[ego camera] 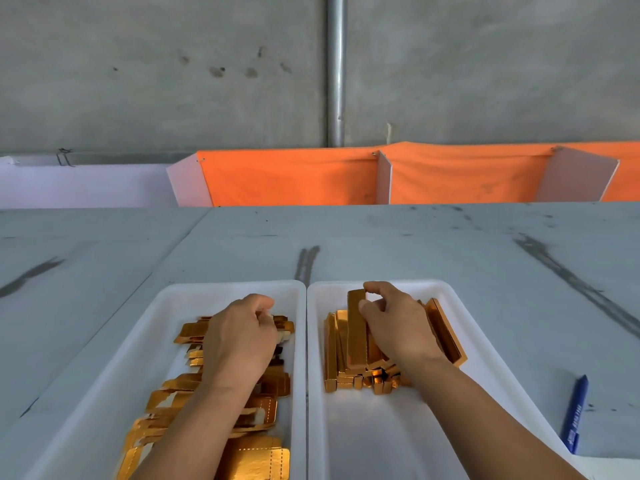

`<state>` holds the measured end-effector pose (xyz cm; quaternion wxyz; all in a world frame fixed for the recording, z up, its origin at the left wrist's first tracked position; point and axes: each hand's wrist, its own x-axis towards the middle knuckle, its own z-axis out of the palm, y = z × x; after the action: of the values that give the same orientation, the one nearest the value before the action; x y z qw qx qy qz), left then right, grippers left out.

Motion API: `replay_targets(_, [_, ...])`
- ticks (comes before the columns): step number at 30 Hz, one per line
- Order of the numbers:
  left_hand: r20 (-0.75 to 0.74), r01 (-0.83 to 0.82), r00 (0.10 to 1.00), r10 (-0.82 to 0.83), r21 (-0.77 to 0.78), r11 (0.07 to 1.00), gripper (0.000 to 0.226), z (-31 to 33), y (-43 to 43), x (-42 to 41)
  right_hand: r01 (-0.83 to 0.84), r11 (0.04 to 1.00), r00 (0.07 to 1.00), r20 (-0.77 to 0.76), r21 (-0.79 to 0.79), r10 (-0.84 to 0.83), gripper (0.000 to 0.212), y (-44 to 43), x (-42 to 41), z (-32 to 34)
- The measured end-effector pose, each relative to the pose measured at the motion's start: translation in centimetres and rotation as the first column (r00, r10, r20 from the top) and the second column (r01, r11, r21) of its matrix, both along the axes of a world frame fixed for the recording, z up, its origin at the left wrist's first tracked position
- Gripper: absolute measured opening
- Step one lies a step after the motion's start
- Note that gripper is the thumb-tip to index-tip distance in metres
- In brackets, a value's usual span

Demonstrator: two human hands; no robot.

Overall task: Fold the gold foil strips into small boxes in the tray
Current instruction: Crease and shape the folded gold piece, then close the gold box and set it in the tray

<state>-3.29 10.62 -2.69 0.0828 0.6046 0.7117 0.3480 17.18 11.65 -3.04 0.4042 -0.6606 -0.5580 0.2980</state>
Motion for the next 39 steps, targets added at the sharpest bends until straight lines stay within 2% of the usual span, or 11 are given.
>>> replay_targets(4, [-0.095,0.098,0.987,-0.128,-0.275,0.956,0.035,0.0,0.0,-0.8,-0.013,0.999,0.998,0.055,-0.029,0.015,0.043,0.1,-0.1,-0.3])
replay_targets(8, [-0.151,0.190,0.938,-0.313,-0.531,0.826,0.047,-0.2,-0.5,-0.9,-0.040,0.999,0.994,0.100,-0.037,0.044,0.050,0.2,-0.1,-0.4])
replay_targets(13, [-0.264,0.163,0.862,-0.432,-0.663,0.731,0.050,-0.8,-0.8,-0.6,-0.069,0.998,0.991,0.119,0.006,0.068,0.050,0.3,-0.3,-0.5])
replay_targets(15, [-0.284,0.181,0.842,-0.459,-0.653,0.735,0.049,-1.0,-0.8,-0.6,-0.079,0.997,0.989,0.126,0.015,0.077,0.049,0.2,-0.5,-0.5])
replay_targets(19, [-0.270,0.221,0.857,-0.439,-0.577,0.786,0.039,-1.5,-0.6,-0.6,-0.099,0.995,0.986,0.139,0.021,0.095,0.046,0.0,-0.6,-0.5])
replay_targets(22, [-0.290,0.220,0.847,-0.446,-0.573,0.790,0.041,-1.8,-0.5,-0.5,-0.117,0.993,0.982,0.153,0.008,0.114,0.042,-0.2,-0.6,-0.3])
replay_targets(26, [-0.347,0.175,0.816,-0.463,-0.614,0.769,0.050,-2.1,-0.4,-0.1,-0.240,0.970,0.933,0.266,-0.039,0.241,0.041,-0.7,-1.0,0.0])
replay_targets(28, [-0.357,0.177,0.811,-0.464,-0.606,0.776,0.048,-2.3,-0.3,0.0,-0.299,0.953,0.893,0.339,-0.046,0.296,0.029,-0.9,-1.2,-0.1])
replay_targets(31, [-0.361,0.205,0.820,-0.443,-0.538,0.818,0.039,-2.4,-0.4,0.0,-0.306,0.950,0.862,0.407,-0.056,0.302,0.011,-0.9,-1.2,-0.2])
replay_targets(35, [-0.330,0.236,0.860,-0.389,-0.419,0.877,0.018,-2.4,-0.4,0.0,-0.256,0.964,0.860,0.440,-0.068,0.259,0.022,-0.6,-0.8,-0.1])
replay_targets(39, [-0.290,0.233,0.898,-0.332,-0.327,0.916,0.020,-1.8,-0.4,0.0,-0.240,0.969,0.862,0.446,-0.059,0.241,0.017,-0.6,-0.9,-0.2])
